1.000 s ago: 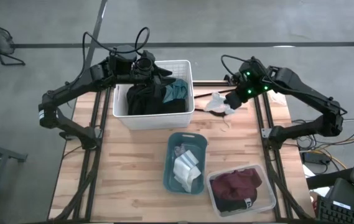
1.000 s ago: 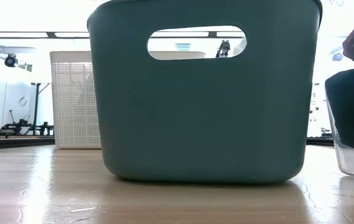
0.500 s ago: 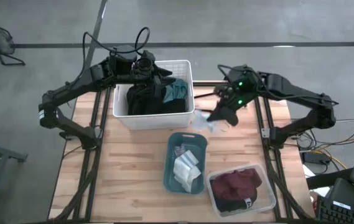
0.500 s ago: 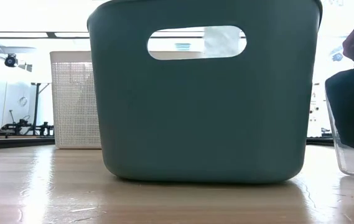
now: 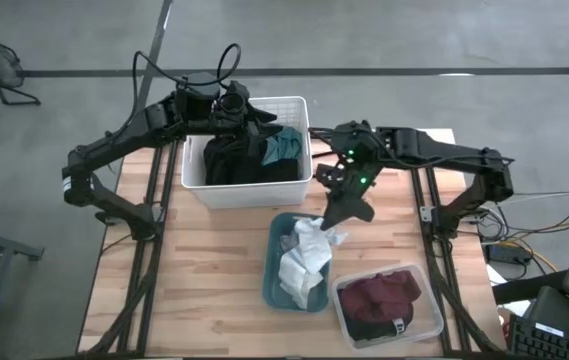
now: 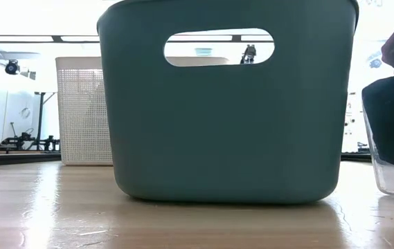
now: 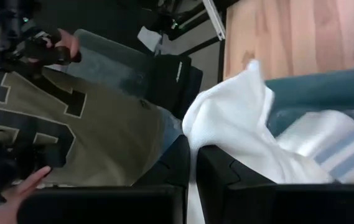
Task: Pick & Place Cloths
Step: Put the white sock into the blue bin
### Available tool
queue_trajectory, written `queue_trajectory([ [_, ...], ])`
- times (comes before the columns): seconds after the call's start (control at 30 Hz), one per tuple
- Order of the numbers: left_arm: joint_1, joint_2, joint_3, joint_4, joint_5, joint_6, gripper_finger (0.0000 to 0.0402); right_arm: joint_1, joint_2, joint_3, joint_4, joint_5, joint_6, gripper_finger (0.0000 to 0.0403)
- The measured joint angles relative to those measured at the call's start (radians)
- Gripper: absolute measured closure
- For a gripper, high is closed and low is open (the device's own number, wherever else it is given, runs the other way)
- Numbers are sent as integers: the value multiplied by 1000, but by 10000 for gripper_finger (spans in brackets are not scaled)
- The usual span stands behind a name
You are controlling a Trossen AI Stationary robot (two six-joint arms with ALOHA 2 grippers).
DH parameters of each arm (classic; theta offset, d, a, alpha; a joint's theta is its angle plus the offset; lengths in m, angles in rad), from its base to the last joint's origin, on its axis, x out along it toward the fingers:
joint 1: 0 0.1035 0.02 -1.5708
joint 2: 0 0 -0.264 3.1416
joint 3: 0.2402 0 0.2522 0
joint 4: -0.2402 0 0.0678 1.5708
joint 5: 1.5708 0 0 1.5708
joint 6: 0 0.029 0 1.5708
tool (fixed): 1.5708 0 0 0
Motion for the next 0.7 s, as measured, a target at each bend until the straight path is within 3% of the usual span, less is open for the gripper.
queue_trajectory([
  [0.27,0,0,0,-3,0,-9,183,-1,43,10,4,-77,13,390],
  [0.7,0,2,0,-5,3,-27,183,-12,78,12,13,-77,-14,385],
])
